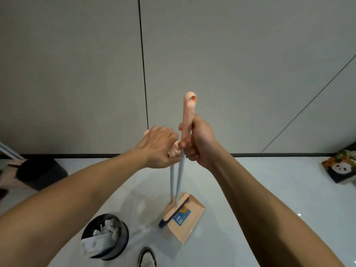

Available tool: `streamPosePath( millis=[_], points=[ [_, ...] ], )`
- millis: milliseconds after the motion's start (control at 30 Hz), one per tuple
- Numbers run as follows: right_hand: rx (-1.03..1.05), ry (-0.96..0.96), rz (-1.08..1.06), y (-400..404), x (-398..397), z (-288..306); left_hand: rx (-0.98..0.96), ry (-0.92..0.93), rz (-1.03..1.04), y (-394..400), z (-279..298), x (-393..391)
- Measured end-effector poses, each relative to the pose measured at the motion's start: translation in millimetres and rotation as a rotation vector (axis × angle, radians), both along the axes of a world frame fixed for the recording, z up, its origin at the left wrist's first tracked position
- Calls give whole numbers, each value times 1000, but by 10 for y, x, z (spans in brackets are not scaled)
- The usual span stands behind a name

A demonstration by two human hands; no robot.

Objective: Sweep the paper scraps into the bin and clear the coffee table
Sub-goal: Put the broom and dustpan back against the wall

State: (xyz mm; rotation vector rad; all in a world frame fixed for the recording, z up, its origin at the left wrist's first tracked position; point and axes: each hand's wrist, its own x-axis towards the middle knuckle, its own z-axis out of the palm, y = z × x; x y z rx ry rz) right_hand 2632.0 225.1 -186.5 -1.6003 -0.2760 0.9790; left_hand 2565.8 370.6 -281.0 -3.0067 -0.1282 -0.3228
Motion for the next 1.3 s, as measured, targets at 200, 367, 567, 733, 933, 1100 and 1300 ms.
streamPosePath(
  millis=[200, 367, 567, 733, 933, 1100, 1300],
  points=[
    [57, 38, -54, 379, 478, -77, -126, -139, -9, 195, 14, 643],
    [34, 50, -64, 608, 1015, -226, -231, -172, -32, 364, -22, 1150],
    [59, 109, -47, 1008, 1781, -515, -540, -78, -4, 705, -184, 1839],
    [73, 337, -84, 1333, 2291, -763, -643, 132, 84, 1232, -487, 2189],
    [48, 613, -123, 1720, 2761, -1112, -287, 235, 213, 1599, -647, 2496],
    [62, 656, -74, 2088, 3085, -1265, -301, 312, 342, 1879, -845, 2261],
    [87, 634, -142, 2497, 3444, -1322, -435, 267, 434, 2092, -915, 2203]
  ],
)
